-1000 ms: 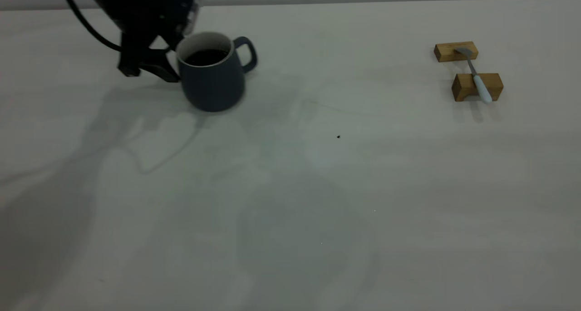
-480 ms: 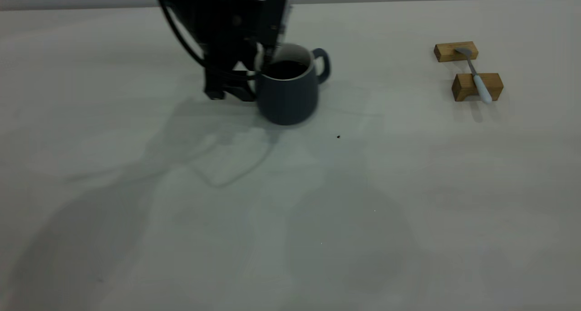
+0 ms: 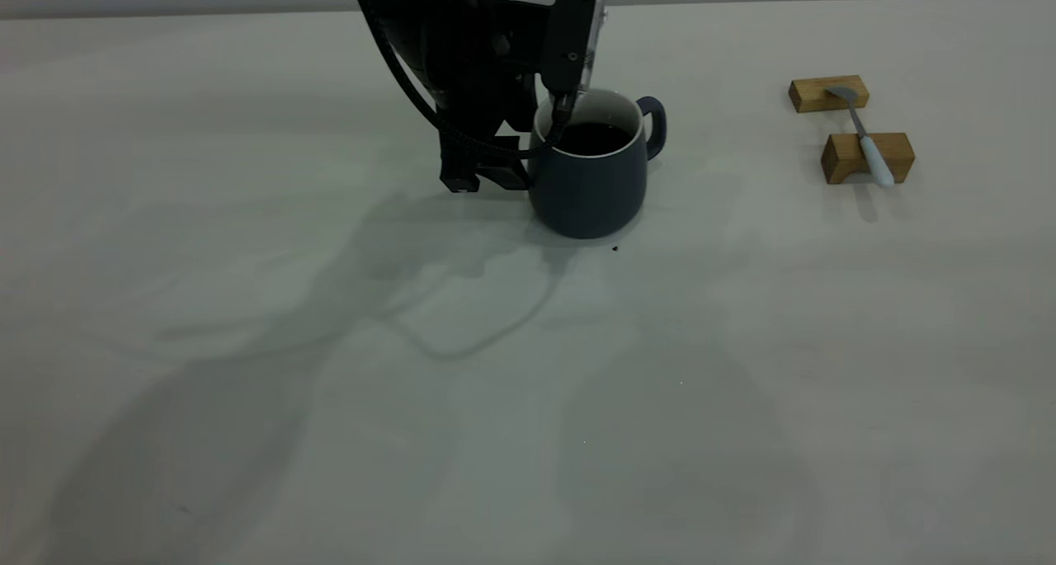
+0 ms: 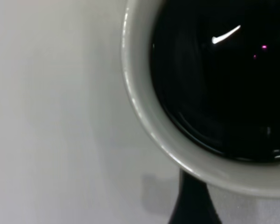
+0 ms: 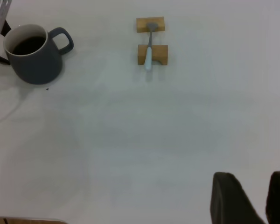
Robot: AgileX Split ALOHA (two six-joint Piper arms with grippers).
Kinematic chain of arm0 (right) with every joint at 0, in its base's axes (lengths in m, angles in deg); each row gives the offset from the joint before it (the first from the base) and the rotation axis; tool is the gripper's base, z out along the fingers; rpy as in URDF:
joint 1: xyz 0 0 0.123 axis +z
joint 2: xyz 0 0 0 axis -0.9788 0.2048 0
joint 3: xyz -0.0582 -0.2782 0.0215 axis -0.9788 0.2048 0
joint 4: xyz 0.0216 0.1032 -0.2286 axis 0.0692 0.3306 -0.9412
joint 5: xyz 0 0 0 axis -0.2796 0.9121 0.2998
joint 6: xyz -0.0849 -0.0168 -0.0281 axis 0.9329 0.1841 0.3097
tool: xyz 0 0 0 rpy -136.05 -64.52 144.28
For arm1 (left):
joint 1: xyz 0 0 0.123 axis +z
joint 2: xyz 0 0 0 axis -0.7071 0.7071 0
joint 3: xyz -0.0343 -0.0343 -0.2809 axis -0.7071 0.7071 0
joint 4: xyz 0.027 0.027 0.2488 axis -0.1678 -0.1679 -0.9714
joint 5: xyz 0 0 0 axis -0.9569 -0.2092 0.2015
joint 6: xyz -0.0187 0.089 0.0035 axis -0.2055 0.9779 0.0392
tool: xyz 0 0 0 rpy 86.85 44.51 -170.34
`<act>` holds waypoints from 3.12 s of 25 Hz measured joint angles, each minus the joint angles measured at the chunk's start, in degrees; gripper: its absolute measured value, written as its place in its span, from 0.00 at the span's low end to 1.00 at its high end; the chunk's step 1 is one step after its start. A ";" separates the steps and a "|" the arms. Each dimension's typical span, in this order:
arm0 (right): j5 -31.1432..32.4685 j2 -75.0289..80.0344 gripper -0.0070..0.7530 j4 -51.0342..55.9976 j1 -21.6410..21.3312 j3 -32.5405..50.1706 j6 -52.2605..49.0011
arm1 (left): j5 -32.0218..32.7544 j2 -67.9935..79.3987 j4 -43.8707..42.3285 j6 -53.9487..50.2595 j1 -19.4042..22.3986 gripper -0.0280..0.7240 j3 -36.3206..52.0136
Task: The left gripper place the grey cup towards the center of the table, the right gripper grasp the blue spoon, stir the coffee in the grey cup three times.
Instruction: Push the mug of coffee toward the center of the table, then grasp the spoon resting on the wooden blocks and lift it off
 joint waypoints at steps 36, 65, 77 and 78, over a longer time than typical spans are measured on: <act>0.00 -0.04 0.32 0.00 0.00 0.00 0.00 | 49.76 -77.27 -12.98 -81.81 6.65 0.82 16.64; 0.00 -0.04 0.32 0.00 0.00 0.00 0.00 | 48.27 -120.80 -19.60 -89.59 6.65 0.82 65.78; 0.00 -0.04 0.32 0.00 0.00 0.00 0.00 | 49.35 -138.68 -19.78 -89.70 27.76 0.82 65.78; 0.00 -0.04 0.32 0.00 0.00 0.00 0.00 | 49.41 -140.21 -19.78 -89.71 29.42 0.82 65.78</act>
